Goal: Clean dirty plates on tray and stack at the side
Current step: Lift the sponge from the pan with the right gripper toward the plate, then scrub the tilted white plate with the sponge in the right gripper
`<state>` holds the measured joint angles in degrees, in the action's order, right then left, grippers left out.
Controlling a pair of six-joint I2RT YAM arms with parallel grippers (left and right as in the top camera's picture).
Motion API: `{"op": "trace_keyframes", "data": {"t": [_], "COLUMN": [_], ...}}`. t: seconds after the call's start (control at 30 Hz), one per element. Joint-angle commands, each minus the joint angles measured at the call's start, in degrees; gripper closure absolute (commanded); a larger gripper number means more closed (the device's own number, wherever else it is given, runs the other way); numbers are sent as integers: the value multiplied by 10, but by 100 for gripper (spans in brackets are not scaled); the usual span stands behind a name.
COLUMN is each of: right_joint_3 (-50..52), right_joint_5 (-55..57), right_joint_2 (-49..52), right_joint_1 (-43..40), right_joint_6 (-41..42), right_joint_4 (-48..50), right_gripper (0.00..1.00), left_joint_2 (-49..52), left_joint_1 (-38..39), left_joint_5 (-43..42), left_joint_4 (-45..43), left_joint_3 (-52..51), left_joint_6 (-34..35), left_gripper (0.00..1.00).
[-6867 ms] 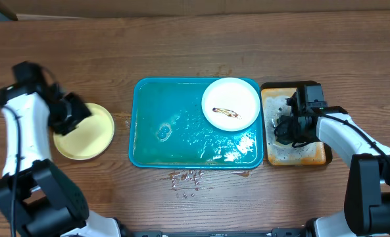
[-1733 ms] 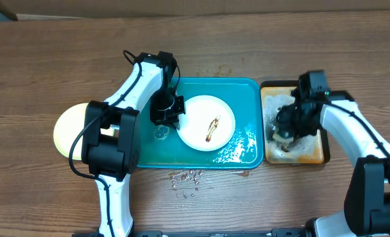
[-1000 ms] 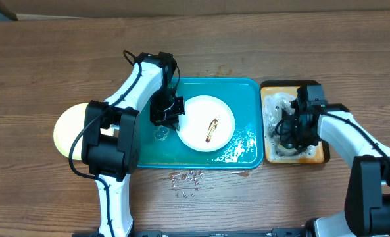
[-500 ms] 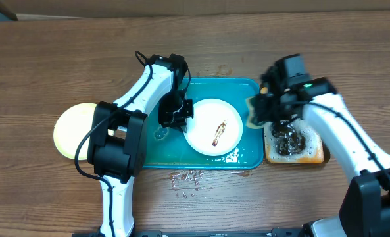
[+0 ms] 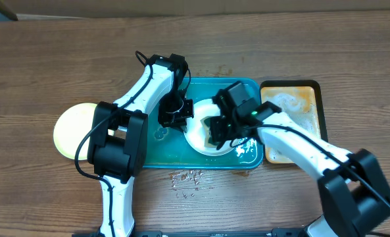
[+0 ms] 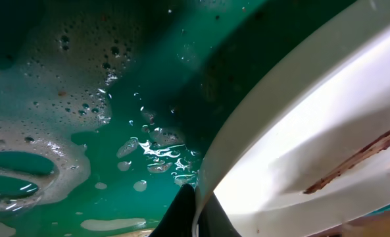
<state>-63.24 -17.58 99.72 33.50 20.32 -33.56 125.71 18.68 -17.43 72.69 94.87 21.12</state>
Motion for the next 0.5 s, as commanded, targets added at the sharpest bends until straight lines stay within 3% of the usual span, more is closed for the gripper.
{"op": "trace_keyframes", "data": {"t": [0.0, 0.47], "right_joint_3": [3, 3], "right_joint_5": [2, 184], "right_joint_2": [25, 64], "right_joint_1": [21, 21], "right_joint_6": [17, 41], "right_joint_4": [14, 14], "right_gripper": [96, 96], "left_joint_2": [5, 5], "left_joint_1": [2, 2], "left_joint_5": [-4, 17], "left_joint_4": [2, 12], "left_joint_3": [1, 1], "left_joint_6": [14, 14], "left_gripper": [96, 96]}}
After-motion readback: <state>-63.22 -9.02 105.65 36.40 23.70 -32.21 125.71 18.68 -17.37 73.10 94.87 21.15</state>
